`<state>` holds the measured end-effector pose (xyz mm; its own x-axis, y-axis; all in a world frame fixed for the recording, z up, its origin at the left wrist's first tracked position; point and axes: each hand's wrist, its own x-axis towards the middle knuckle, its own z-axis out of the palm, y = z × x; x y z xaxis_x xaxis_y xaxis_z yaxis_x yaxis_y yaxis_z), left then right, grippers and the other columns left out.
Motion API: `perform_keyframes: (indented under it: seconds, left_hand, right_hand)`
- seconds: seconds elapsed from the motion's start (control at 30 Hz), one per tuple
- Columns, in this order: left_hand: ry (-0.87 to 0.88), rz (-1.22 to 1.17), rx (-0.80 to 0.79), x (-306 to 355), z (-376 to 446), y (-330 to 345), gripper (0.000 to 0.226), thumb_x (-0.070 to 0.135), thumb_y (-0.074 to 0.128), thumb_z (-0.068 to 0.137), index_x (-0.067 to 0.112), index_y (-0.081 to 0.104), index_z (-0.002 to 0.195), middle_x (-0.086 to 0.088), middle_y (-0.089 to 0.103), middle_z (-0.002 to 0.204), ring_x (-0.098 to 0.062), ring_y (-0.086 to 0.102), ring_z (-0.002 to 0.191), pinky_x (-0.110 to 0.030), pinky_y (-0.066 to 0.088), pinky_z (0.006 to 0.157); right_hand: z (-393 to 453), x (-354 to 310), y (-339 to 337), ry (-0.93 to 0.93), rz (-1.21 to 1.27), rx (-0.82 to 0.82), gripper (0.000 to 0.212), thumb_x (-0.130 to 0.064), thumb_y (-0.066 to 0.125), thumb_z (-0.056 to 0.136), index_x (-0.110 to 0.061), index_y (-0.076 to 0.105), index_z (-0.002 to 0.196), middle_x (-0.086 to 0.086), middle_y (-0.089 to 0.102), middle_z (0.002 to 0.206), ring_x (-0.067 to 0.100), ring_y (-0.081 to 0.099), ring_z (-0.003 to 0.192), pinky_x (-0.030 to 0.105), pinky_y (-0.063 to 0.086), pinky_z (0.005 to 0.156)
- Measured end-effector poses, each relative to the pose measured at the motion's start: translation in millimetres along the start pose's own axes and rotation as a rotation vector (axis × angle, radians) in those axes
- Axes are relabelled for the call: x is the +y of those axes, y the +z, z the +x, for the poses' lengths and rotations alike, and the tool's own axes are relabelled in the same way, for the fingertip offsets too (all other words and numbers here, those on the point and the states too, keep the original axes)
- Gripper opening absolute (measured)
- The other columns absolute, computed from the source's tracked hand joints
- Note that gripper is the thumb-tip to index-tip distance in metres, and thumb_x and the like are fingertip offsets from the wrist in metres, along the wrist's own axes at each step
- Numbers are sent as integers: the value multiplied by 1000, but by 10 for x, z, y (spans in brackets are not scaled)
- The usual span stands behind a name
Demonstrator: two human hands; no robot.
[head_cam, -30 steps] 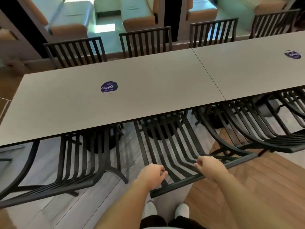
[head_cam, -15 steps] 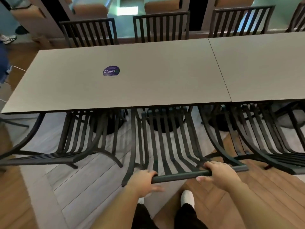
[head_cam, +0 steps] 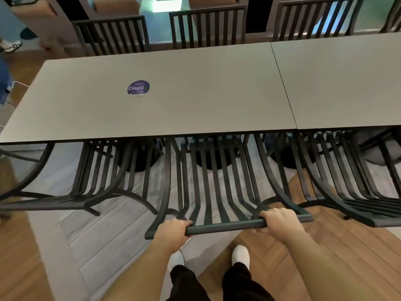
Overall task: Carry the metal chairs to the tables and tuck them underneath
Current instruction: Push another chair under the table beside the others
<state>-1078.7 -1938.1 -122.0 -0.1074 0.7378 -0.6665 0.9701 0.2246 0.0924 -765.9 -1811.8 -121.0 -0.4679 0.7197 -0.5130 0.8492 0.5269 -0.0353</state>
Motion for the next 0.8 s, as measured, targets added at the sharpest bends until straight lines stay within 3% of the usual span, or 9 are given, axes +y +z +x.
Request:
perform_keyframes:
  seconds: [0.43, 0.6, 0.8]
  left_hand:
    - [42, 73, 5, 215, 261, -192, 43, 46, 50, 107, 40, 49, 149, -4, 67, 123, -27, 64, 114, -42, 56, 94]
    - [57, 58, 19, 343, 350, -244, 42, 48, 50, 107, 36, 52, 147, -5, 67, 120, -27, 64, 111, -42, 57, 93]
    - [50, 40, 23, 286, 441, -358, 45, 48, 50, 107, 36, 50, 150, -4, 67, 119, -25, 64, 110, -40, 57, 93]
  right_hand:
    - [90, 303, -80, -9, -3, -17, 62, -81, 47, 87, -35, 63, 126, -11, 67, 109, 9, 64, 101, 25, 52, 84]
    - [197, 487, -178, 8, -32, -22, 56, -76, 52, 89, -38, 63, 128, -12, 68, 112, 10, 64, 105, 28, 53, 90]
    - [324, 463, -289, -7, -34, -15, 60, -79, 48, 88, -39, 62, 130, -13, 68, 113, 6, 64, 103, 25, 52, 87]
